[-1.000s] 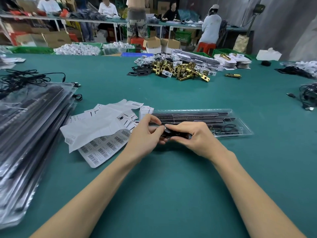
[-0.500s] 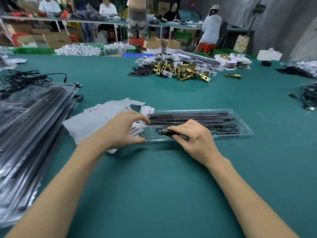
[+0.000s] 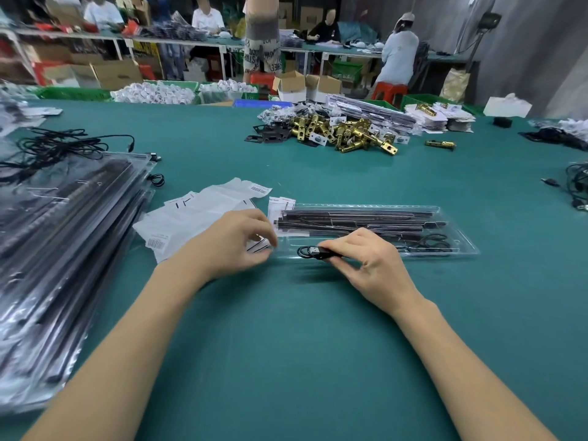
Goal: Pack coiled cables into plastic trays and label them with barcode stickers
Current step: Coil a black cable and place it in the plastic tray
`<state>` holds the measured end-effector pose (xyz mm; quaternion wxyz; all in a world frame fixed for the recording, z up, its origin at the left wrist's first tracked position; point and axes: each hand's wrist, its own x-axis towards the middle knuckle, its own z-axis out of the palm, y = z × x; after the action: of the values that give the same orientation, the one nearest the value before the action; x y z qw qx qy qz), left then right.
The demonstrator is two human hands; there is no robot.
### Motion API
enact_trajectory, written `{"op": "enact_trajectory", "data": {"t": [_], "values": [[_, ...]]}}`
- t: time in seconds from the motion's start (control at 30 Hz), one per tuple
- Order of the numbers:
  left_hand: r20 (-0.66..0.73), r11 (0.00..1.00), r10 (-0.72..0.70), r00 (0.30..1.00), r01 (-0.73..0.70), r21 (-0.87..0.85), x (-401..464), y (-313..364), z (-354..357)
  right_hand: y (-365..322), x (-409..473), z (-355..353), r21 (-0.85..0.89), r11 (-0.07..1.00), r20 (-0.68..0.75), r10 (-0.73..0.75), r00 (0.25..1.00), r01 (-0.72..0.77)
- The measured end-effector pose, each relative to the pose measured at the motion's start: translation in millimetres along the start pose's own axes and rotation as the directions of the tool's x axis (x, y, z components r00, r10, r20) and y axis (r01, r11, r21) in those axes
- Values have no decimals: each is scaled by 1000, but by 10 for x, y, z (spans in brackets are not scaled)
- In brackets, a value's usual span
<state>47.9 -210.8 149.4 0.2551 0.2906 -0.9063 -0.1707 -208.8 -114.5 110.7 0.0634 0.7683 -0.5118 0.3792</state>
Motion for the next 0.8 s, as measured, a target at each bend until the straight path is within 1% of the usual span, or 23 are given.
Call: {"op": "enact_trajectory", "data": {"t": [0.1, 0.17, 0.27, 0.43, 0.6, 0.7, 0.8], "values": [[-102, 999, 31, 994, -34, -30, -7, -24, 125, -6, 1, -1, 1, 1000, -11, 12, 1000, -12], [-140, 997, 18, 990, -30, -77, -9, -53, 203, 3, 7, -8, -20, 1000, -32, -8, 999, 7], [-147, 990, -26, 989, 5, -138, -15, -75, 292, 1, 18, -7, -70, 997, -67, -42, 997, 37], [-175, 980, -87, 981, 52, -192, -13, -26, 359, -5, 40, 20, -182, 982, -139, -70, 988, 44], [-264, 957, -194, 945, 123, -262, 29, 27, 461, -34, 46, 51, -290, 948, -106, -166, 980, 130], [-303, 946, -238, 923, 149, -288, 29, 11, 522, -87, 92, 100, -377, 917, -93, -180, 979, 132], [-350, 925, -272, 897, 143, -352, 20, -1, 547, -134, 112, 132, -443, 889, -84, -165, 983, 111]]}}
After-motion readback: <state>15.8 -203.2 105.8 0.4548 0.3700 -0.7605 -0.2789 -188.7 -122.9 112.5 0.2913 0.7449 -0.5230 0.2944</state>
